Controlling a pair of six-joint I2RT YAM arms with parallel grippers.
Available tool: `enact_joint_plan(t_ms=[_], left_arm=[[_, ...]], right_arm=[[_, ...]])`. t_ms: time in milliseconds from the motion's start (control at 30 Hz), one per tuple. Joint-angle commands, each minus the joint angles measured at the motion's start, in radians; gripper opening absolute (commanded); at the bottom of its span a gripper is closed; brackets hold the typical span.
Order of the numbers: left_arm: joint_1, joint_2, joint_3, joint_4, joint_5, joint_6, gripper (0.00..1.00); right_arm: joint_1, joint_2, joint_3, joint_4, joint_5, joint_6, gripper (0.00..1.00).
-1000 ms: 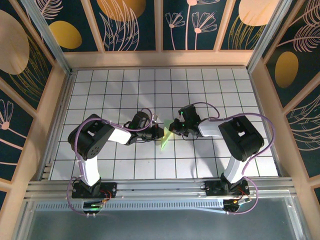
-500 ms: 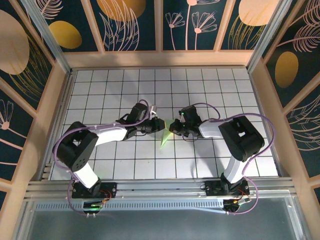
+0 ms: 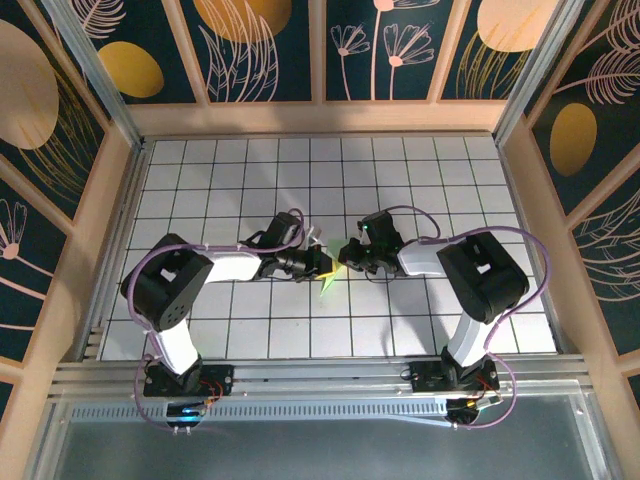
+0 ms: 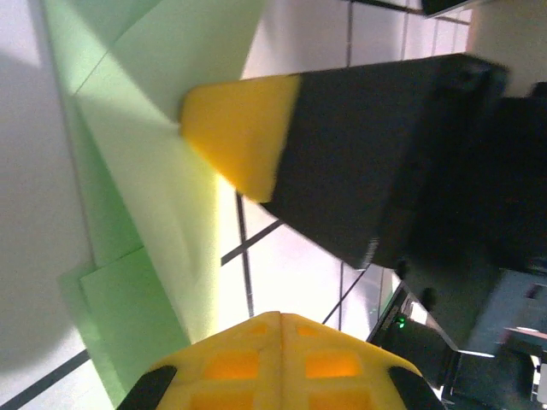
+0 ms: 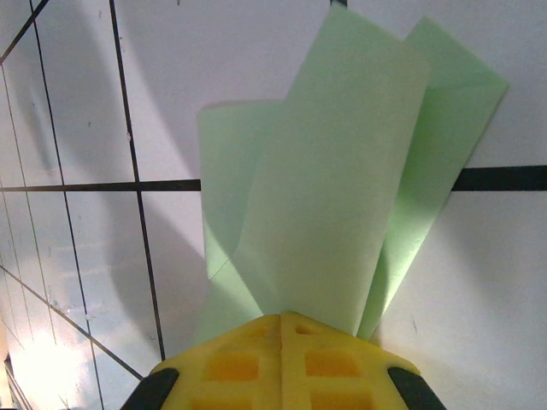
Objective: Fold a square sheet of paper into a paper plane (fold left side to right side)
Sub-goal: Fold the wing for the fifth time at the center of the table.
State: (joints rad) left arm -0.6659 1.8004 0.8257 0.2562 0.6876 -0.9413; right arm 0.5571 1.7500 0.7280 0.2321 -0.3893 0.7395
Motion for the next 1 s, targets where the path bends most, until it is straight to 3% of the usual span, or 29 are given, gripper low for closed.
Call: enact_joint_plan(t_ms=[0,567,967], left_arm=[[0.001,0.019,-0.002,-0.014,0.044,-0.014,0.04],[-0.025,0.099,-0.023,-0.029,0.049,0.011,0.04],[-0.057,0.139,-0.002,-0.148,-0.06,0.065,0.01]], right_arm=[[-0.003,0.028,-0.032,-0.145,0.056,-0.015,0.0],[-0.004,0.04,-0.018,-0.16,0.058,-0.026,0.0],[-0.003,-0.012,0.012,-0.125,0.032,-0.041,0.0]])
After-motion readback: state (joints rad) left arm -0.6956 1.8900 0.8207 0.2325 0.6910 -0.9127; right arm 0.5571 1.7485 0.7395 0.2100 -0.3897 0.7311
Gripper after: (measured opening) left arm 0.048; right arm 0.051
